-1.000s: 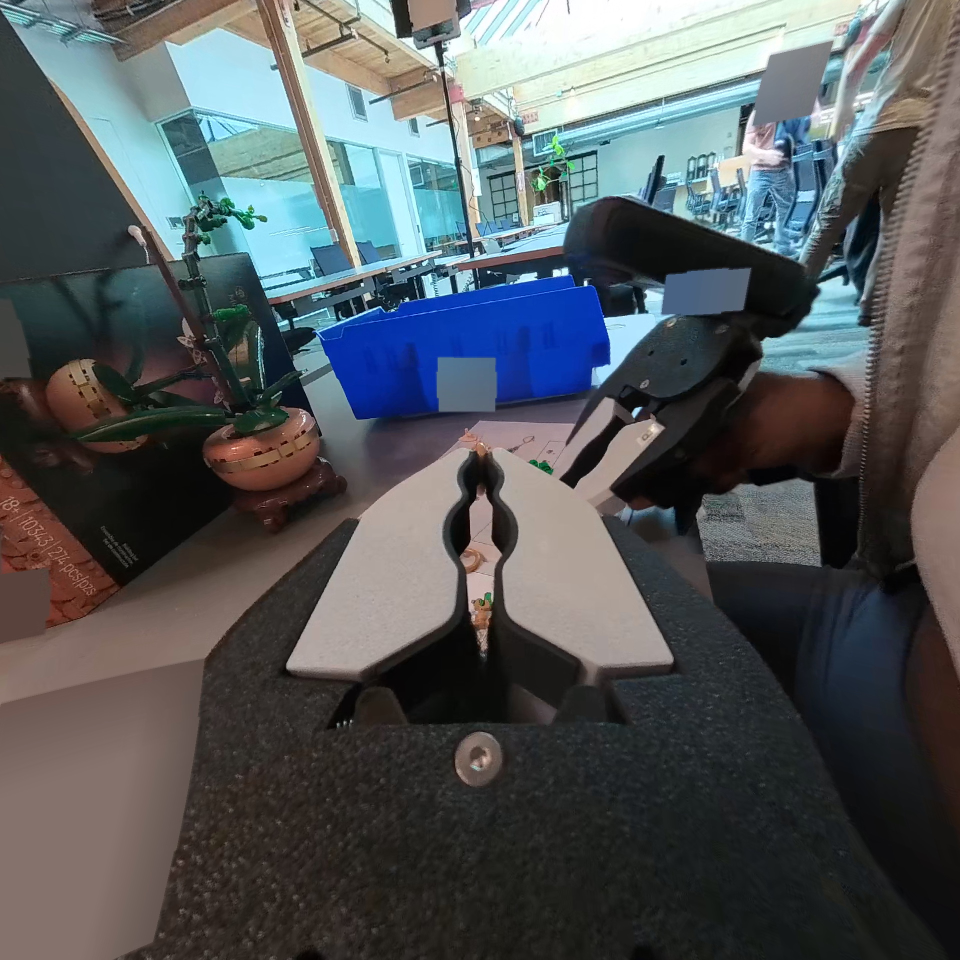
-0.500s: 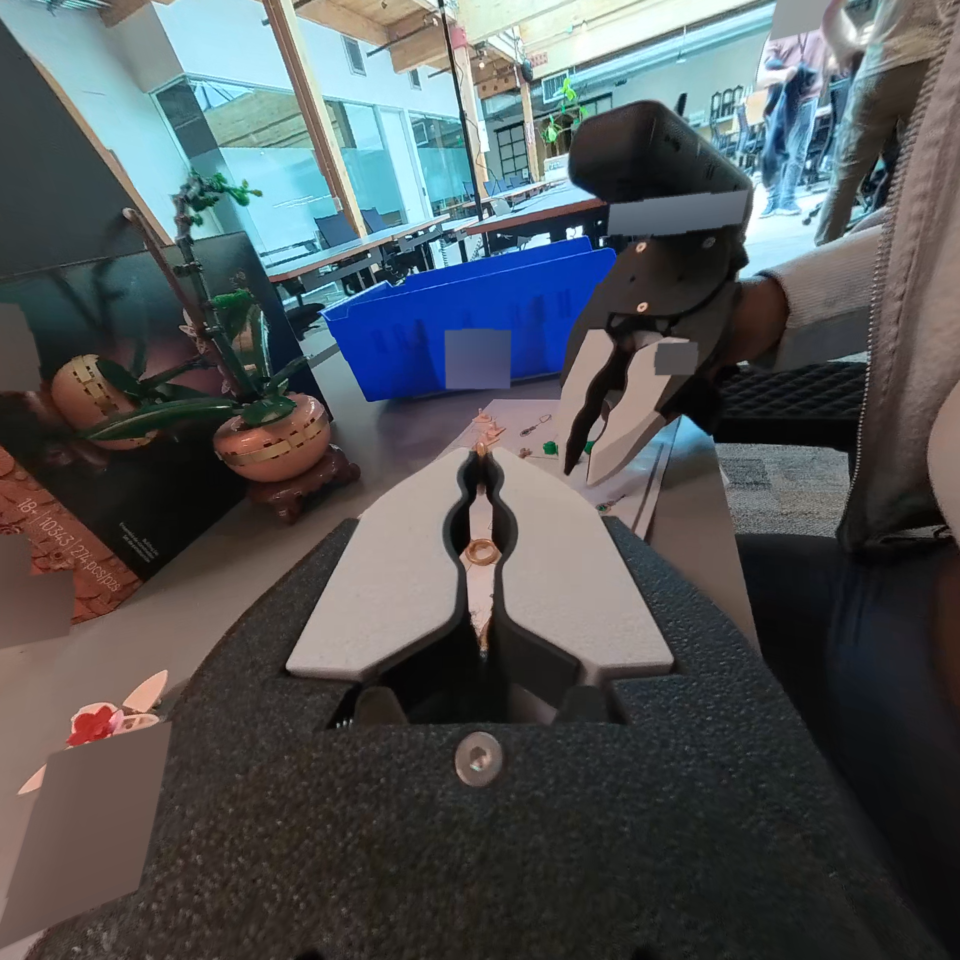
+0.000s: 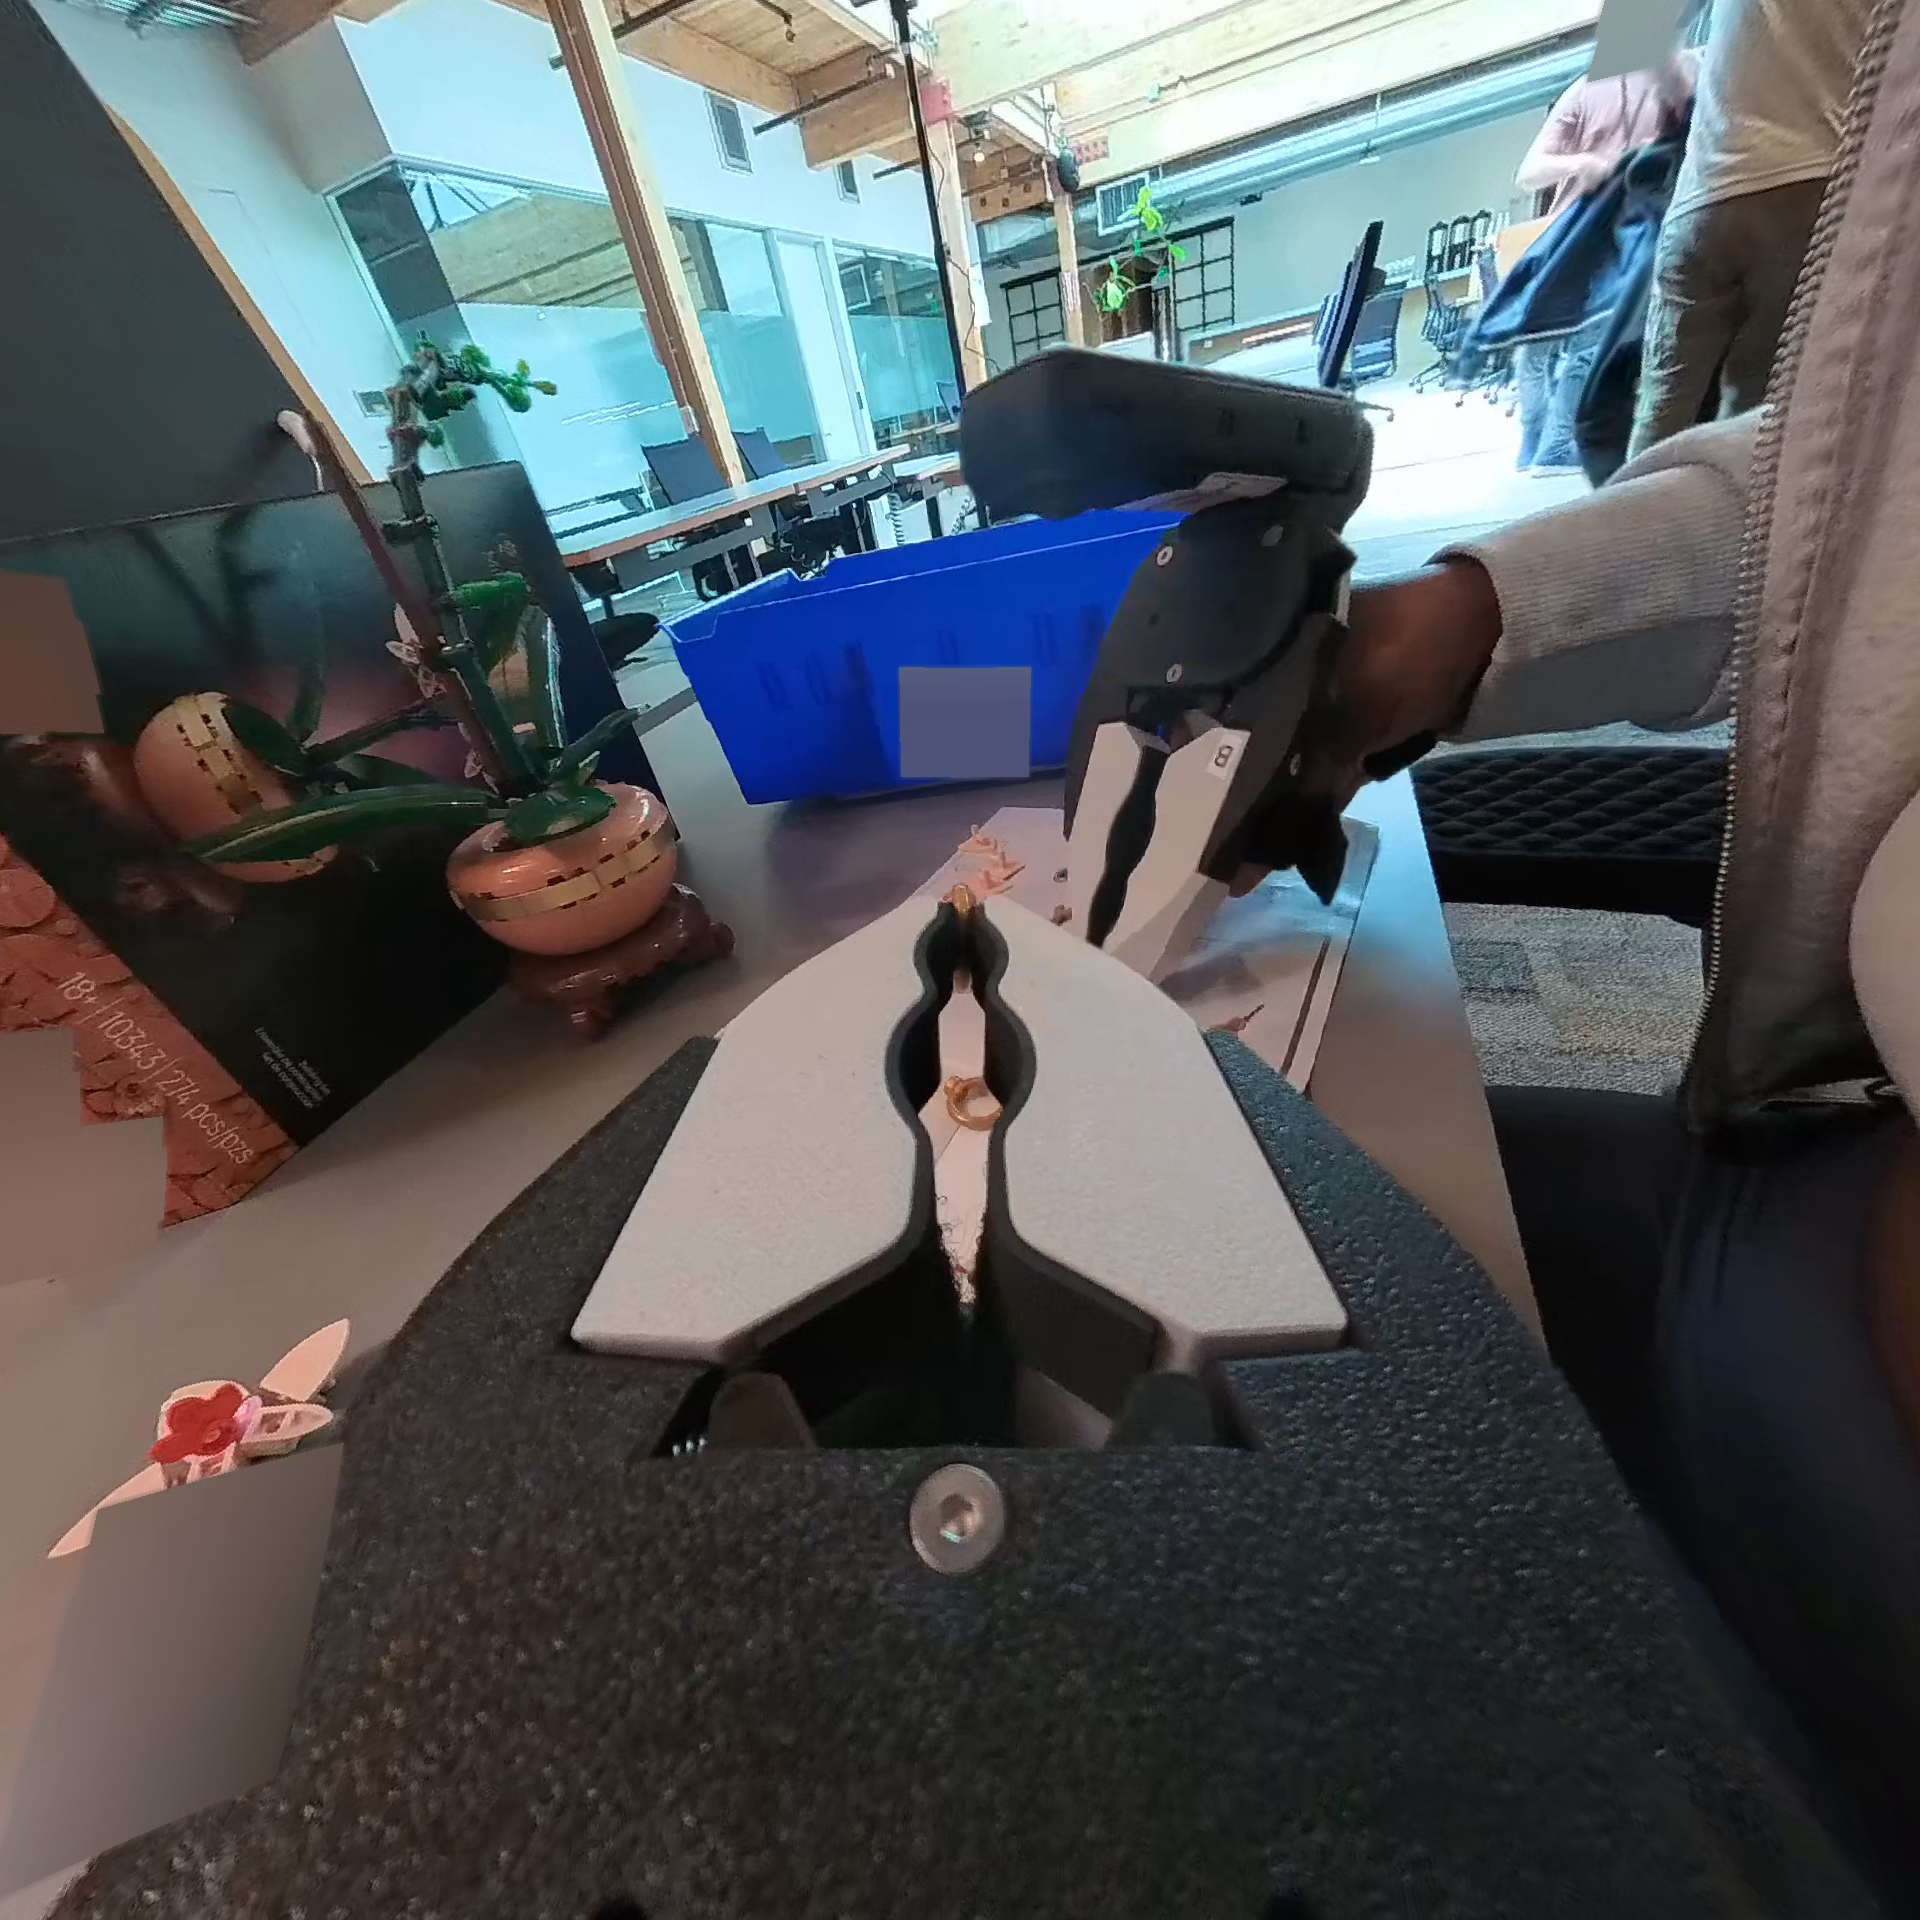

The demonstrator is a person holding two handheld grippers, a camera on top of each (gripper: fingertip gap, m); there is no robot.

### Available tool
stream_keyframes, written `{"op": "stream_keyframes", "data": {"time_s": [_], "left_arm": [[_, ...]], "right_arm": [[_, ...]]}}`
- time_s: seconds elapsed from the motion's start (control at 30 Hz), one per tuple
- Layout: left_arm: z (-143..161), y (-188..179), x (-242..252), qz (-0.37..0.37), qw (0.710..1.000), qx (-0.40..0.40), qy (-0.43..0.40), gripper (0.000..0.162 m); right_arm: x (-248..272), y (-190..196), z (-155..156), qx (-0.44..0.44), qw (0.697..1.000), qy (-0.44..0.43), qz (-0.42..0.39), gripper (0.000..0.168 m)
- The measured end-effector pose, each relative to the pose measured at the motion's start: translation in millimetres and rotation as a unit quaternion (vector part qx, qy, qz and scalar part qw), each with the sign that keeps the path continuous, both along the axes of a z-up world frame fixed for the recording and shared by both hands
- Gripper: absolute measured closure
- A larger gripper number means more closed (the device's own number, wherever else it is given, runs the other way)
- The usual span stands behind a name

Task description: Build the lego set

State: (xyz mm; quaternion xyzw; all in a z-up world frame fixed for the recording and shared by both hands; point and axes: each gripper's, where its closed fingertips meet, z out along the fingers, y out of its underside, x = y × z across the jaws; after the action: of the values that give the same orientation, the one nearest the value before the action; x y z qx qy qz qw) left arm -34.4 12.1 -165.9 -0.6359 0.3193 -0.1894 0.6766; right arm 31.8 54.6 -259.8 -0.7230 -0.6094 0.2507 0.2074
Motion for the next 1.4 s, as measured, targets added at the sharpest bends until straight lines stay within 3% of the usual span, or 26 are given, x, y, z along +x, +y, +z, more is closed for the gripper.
{"op": "stream_keyframes", "data": {"time_s": [0.43,0.53,0.6,0.7,0.83,0.93,1.13,1.4], "left_arm": [[3,1,-13,0.016,1.000,-0.008,-0.022,0.160],[3,0,-12,0.015,1.000,-0.007,-0.021,0.160],[3,-1,-12,0.012,1.000,-0.005,-0.021,0.160],[5,-2,-11,0.007,1.000,0.002,-0.025,0.160],[10,-3,-14,0.005,0.999,0.010,-0.042,0.160],[9,-2,-16,0.012,0.999,0.016,-0.032,0.161],[8,-3,-19,0.019,0.999,0.018,-0.026,0.161],[8,-3,-21,0.021,0.999,0.017,-0.032,0.160]], "right_arm": [[-44,-28,7,-0.005,0.998,0.033,0.059,0.163],[-35,-33,12,0.009,0.990,0.016,0.137,0.160],[-29,-33,15,0.060,0.970,-0.020,0.237,0.154],[-35,-26,21,0.161,0.902,-0.025,0.400,0.147],[-49,-36,26,0.169,0.817,0.015,0.552,0.150],[-48,-30,16,0.169,0.771,-0.015,0.614,0.147],[-50,-29,8,0.149,0.725,-0.043,0.671,0.147],[-54,-35,6,0.152,0.703,-0.039,0.694,0.151]]}}
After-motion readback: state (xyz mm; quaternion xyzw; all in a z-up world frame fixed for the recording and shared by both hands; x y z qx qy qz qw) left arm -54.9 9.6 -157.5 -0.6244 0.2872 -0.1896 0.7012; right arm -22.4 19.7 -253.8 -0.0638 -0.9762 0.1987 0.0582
